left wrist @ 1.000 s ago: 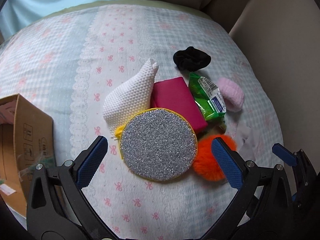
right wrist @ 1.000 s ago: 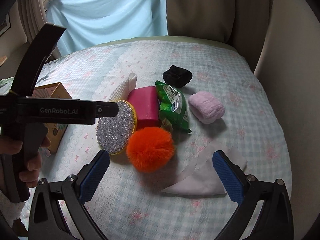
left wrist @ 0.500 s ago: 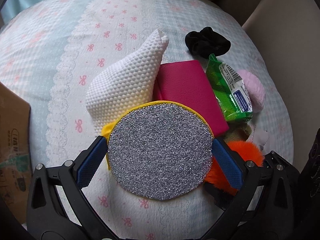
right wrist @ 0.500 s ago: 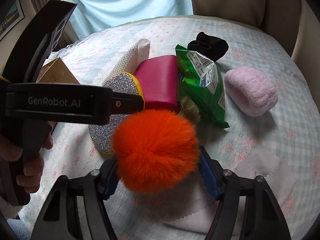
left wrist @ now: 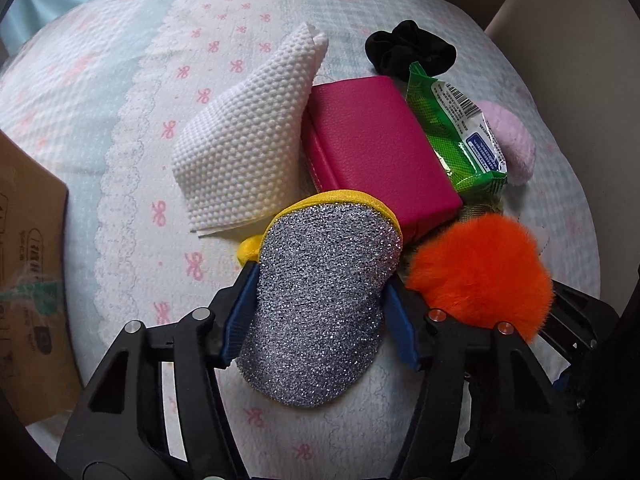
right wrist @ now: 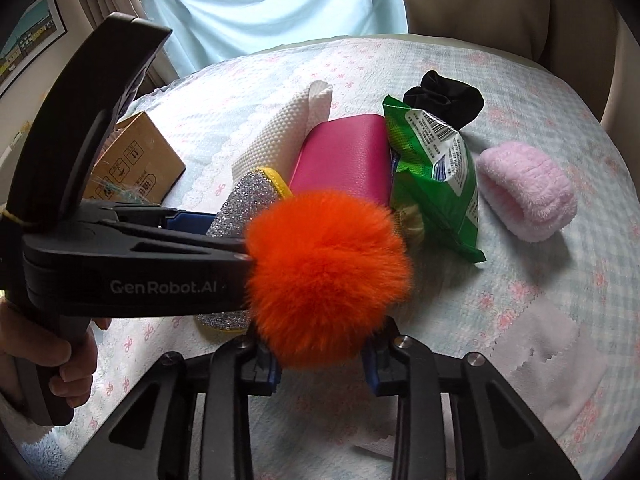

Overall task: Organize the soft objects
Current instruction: 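Close left gripper on the glitter sponge while right gripper grasps the orange pompom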

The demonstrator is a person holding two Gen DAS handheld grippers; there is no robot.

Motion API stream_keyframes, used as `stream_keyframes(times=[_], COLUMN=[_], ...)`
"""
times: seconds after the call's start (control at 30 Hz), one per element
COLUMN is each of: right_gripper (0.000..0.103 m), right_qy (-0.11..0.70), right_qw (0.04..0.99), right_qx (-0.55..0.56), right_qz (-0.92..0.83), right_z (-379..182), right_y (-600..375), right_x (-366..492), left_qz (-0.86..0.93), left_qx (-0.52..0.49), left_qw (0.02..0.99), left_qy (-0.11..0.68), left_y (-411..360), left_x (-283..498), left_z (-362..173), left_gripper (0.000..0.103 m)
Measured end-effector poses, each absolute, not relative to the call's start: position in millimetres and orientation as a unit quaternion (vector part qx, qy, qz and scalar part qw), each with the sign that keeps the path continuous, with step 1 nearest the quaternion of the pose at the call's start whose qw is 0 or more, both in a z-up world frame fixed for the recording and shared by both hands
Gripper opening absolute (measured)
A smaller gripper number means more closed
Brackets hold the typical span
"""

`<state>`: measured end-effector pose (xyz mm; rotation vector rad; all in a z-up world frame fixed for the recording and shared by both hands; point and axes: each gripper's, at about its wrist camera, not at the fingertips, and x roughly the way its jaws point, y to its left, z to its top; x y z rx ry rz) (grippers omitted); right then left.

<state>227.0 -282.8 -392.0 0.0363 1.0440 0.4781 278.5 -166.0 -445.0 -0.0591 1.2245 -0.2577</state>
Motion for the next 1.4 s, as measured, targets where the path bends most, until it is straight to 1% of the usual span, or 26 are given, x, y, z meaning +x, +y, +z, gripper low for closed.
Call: stream_keyframes(times=[0.07, 0.1, 0.17, 0.33, 0.57, 0.8, 1.0, 1.17, 1.4], right_gripper=[0.021, 0.019, 0.011, 0.008, 0.005, 0.004, 0.005, 0.005, 0.006], right_qy=[0.489, 0.487, 0.485, 0.482, 0.466, 0.462, 0.472, 0.490, 0.490], right_qw=[0.843, 0.844, 0.847, 0.850, 0.862, 0.865, 0.857, 0.847, 0.846], right_qx=[0.022, 0.023, 0.025, 0.032, 0.038, 0.041, 0.061, 0.061, 0.068], right_qz=[0.223, 0.222, 0.216, 0.209, 0.198, 0.192, 0.199, 0.196, 0.198], right_z=[-389.2, -387.4, -385.8, -385.9, -376.5, -370.3, -376.5, -385.6, -392.2], right_y=[-285.1, -285.7, -286.5, -286.1, -287.7, -289.8, -291.6, -290.1, -285.2], right_x=[226.6, 226.6, 227.2, 227.6, 224.0, 224.6, 222.8, 230.1, 236.3], left_qz=[-0.120, -0.118, -0.113, -0.111, -0.118, -0.125, -0.125, -0.112, -0.101], left_qx=[-0.031, -0.034, -0.039, -0.049, -0.052, -0.051, -0.051, -0.053, -0.055], left_qw=[0.810, 0.810, 0.811, 0.815, 0.829, 0.833, 0.837, 0.842, 0.847], left_qy=[0.574, 0.573, 0.572, 0.567, 0.545, 0.536, 0.531, 0.525, 0.519], left_y=[-162.0, -158.8, -152.3, -142.4, -133.8, -133.1, -137.8, -127.0, -113.0], left_x=[277.2, 276.3, 274.4, 274.0, 264.9, 267.2, 273.3, 276.3, 279.7], left_z=[-442.6, -440.9, -438.5, -433.3, -414.7, -404.7, -403.6, -396.1, -390.3], left_gripper=[0.049, 0.048, 0.047, 0.047, 0.047, 0.047, 0.047, 0.047, 0.047])
